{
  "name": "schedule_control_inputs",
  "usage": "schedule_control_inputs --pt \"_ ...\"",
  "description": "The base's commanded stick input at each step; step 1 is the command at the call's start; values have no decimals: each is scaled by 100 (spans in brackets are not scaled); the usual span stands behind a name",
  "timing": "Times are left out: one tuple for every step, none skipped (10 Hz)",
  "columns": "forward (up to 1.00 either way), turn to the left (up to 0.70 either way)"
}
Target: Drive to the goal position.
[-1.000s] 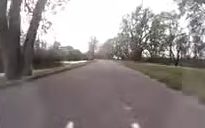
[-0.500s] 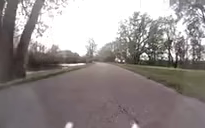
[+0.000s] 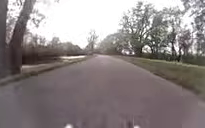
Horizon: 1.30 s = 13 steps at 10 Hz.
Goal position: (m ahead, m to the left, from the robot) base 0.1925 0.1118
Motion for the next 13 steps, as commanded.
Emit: schedule_control_inputs --pt "100 0" --pt "100 0" --pt "100 0" --pt "100 0" --pt "100 0" --pt "100 0" --pt "100 0" --pt "100 0" --pt "92 0" --pt "80 0" --pt "68 0" --pt "55 0" --pt "43 0"
